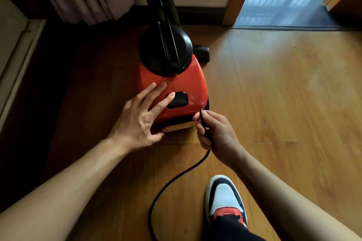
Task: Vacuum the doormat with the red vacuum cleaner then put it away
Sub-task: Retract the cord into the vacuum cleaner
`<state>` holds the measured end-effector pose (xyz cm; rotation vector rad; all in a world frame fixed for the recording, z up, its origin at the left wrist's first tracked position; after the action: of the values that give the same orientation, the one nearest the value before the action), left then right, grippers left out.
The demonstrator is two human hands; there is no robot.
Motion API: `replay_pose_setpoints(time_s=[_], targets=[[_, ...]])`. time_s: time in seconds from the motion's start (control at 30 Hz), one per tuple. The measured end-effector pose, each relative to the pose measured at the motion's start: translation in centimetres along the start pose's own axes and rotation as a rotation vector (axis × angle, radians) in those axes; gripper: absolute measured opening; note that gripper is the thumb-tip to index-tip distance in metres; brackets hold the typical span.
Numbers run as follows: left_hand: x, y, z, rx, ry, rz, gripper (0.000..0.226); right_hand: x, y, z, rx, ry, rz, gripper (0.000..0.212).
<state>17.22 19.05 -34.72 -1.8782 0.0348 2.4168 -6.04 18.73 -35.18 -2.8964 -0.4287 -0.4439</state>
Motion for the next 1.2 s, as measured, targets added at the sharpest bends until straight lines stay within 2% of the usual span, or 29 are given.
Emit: replay_pose_setpoints(time_s=[0.07,0.2,0.43,0.7,0.77,0.87,1.0,1.1,1.2], targets=[[-0.4,0.0,0.1,-0.015,-0.045,-0.030,0.099,1.7,-0.7,0.6,-0.028,-0.033,-0.053,0.028],[-1.1,0.0,0.1,-0.065,-0.149,-0.140,0.093,5.0,-1.7,2.6,-0.035,-0.099,-0.134,0.031],[-0.8,0.0,-0.1,-0.052,-0.204,-0.150,0.070,9.0,-1.0,4.8,0.058,-0.101,-0.026,0.042],[-0.3,0.4,-1.1,-0.029,-0.228,-0.081,0.068,9.5,0.6,7.8,0.223,-0.064,0.088,0.048],[-0.2,0.3,-1.0,-0.020,-0.163,-0.066,0.076,9.2,0.7,8.7,0.240,-0.100,0.100,0.046],[0.0,0.2,-1.0,-0.009,-0.067,-0.055,0.098,8.7,0.9,9.7,0.237,-0.162,0.098,0.044],[0.2,0.2,-0.9,0.003,0.028,-0.060,0.117,6.3,1.0,10.2,0.243,-0.150,-0.035,0.030],[0.5,0.1,-0.7,-0.010,0.083,-0.056,0.126,4.3,0.6,10.1,0.246,-0.198,-0.157,0.025],[0.7,0.1,-0.6,-0.023,0.094,-0.036,0.127,3.5,0.7,9.9,0.230,-0.362,-0.151,0.031]])
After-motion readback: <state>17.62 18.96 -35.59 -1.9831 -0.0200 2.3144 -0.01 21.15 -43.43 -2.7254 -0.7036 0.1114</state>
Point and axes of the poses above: each hand's wrist, its own y-axis towards the middle knuckle, its own x-axis out of the palm, z = x × y, the point moved 1 cm from there along y, towards the middle knuckle, and after that the axes turned 15 degrees about -x, right-handed, at the moved point
